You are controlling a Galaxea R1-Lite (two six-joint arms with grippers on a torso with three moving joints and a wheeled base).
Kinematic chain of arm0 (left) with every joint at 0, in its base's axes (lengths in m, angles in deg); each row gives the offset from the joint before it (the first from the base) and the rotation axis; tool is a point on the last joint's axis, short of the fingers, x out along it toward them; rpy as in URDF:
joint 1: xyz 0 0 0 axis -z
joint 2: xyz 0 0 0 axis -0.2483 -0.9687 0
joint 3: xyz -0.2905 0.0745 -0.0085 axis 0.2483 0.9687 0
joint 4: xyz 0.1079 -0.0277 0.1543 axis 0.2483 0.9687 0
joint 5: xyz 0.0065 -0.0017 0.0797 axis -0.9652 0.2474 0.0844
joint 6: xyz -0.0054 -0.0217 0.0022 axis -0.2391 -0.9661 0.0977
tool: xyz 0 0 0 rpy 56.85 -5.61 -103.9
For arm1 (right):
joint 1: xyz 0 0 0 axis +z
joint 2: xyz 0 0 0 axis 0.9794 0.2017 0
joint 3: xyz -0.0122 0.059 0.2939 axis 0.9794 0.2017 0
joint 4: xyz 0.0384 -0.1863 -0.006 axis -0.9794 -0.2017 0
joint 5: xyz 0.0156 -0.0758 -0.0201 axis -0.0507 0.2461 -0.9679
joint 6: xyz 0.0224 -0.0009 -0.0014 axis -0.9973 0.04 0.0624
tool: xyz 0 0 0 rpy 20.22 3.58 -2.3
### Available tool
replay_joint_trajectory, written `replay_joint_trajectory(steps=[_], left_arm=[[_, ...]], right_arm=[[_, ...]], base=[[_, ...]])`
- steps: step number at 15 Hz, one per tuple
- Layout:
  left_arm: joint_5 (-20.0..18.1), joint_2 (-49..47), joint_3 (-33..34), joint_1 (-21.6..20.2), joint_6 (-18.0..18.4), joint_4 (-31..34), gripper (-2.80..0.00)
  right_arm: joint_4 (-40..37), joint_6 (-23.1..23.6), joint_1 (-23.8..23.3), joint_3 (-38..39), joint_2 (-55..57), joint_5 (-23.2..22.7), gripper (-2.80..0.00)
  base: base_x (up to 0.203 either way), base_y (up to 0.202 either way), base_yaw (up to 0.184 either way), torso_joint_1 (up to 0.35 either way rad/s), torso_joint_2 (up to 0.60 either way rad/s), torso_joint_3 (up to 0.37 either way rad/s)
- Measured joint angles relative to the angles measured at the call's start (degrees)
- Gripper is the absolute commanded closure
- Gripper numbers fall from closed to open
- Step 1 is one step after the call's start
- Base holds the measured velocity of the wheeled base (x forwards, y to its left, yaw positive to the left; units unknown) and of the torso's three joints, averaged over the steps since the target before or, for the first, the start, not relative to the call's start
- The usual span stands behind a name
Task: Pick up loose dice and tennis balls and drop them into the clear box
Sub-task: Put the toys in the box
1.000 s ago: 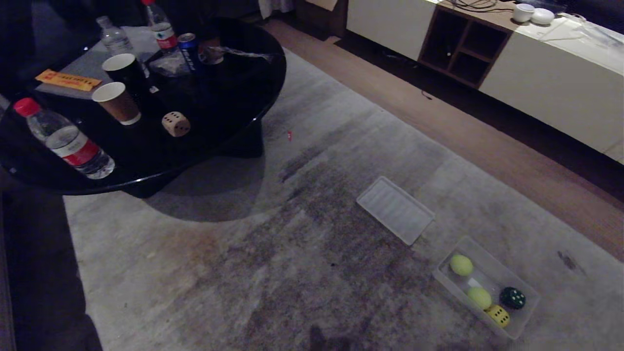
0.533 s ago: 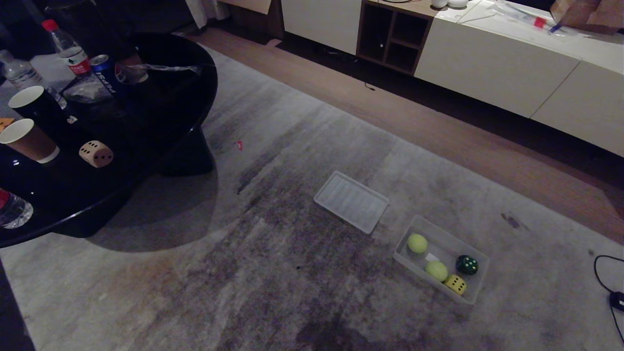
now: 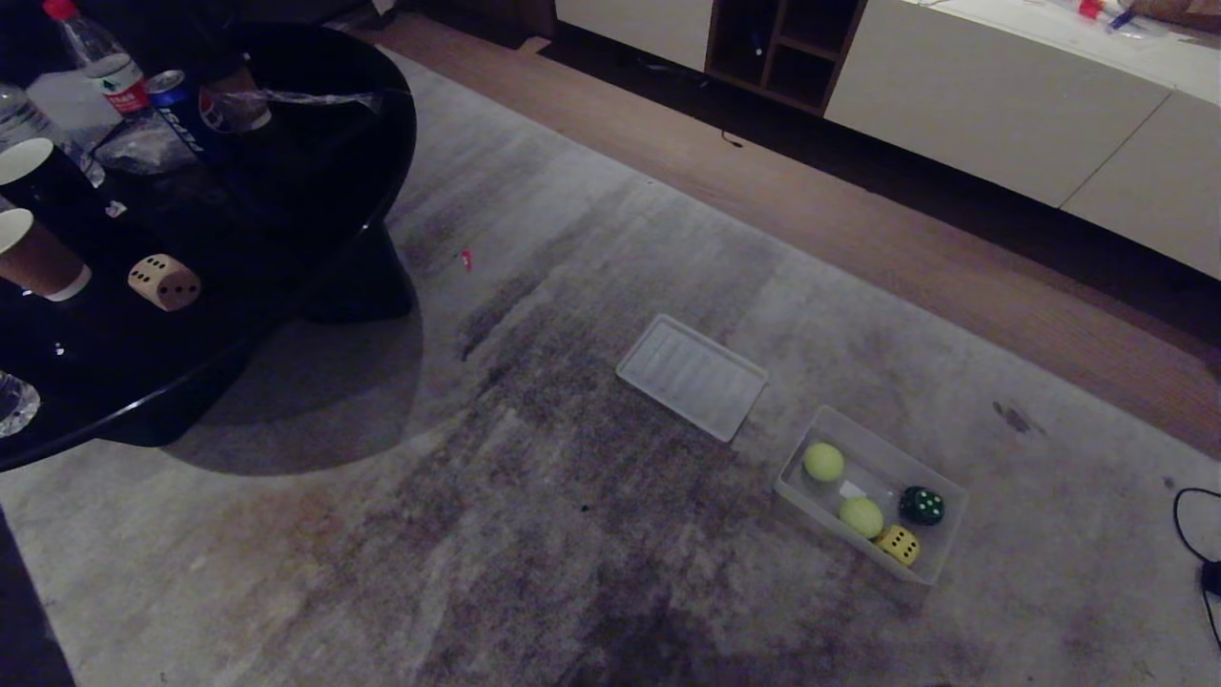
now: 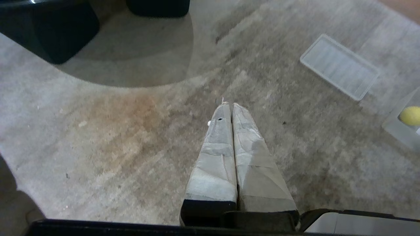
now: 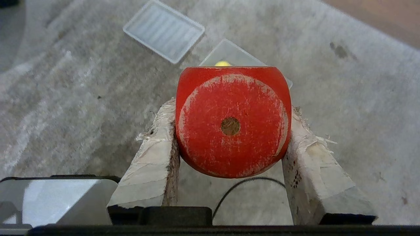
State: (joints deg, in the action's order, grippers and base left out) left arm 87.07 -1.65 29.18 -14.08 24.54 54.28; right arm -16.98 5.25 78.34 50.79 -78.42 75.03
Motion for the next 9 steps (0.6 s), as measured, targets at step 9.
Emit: replay_joint_trajectory(steps=[9], left_arm=[[0.0,0.0,0.0,0.0,0.5,0.0,0.0]], right_arm=[[0.0,-0.1,0.0,0.0,0.0,0.0,0.0]], base=[[0.0,0.0,0.0,0.002,0.0,-0.201]])
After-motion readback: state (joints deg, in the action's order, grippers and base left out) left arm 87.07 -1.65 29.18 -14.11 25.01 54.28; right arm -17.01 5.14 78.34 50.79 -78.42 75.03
